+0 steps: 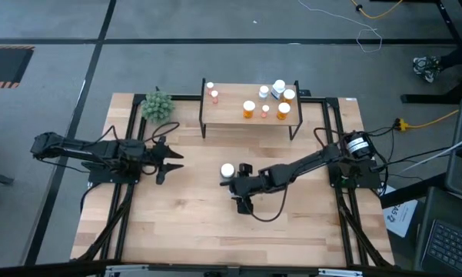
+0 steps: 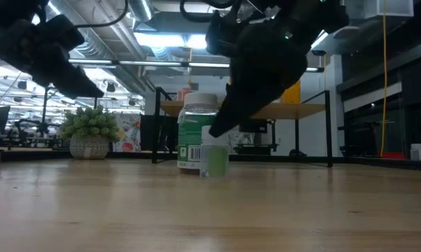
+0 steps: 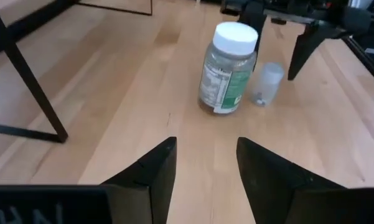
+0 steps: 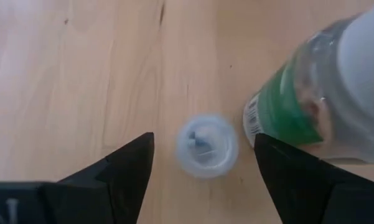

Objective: Pick and place medicine bottles onto shelf by color
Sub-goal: Put the transparent pill bottle on the shelf

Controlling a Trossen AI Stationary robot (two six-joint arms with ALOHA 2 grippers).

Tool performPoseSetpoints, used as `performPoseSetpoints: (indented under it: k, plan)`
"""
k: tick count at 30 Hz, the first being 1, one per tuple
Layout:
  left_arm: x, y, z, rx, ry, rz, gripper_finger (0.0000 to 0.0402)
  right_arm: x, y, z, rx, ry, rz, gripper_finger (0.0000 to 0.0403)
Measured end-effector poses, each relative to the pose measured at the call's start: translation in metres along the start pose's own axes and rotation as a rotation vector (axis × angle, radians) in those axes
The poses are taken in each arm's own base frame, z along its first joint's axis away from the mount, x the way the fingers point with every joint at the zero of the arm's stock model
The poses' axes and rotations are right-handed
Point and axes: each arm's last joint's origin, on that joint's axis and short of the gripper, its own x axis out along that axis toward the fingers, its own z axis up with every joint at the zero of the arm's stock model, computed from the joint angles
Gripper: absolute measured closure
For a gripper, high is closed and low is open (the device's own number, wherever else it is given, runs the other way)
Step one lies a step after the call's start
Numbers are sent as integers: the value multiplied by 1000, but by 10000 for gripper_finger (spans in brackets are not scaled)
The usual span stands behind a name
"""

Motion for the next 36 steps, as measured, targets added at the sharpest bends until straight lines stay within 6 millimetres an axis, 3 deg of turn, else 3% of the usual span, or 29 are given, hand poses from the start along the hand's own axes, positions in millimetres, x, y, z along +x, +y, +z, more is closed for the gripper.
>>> performPoseSetpoints:
  k: [11, 18, 22, 29, 33, 36]
  plan:
    - [10, 4, -33, -36, -27, 2, 239, 16, -2, -7, 5, 29, -14, 122]
    - [10, 4, -33, -22, -54, -1, 239, 17, -1, -6, 8, 15, -12, 126]
    - [10, 4, -33, -9, -54, 2, 239, 17, -1, -6, 28, 13, -12, 158]
    - [10, 4, -33, -6, -54, 2, 239, 17, -1, -5, 89, 2, 0, 260]
    - [10, 4, -33, -6, -53, 3, 239, 14, 2, -1, 120, 4, 68, 261]
    - [10, 4, -33, -6, -53, 3, 239, 1, 5, 14, 169, 9, 167, 261]
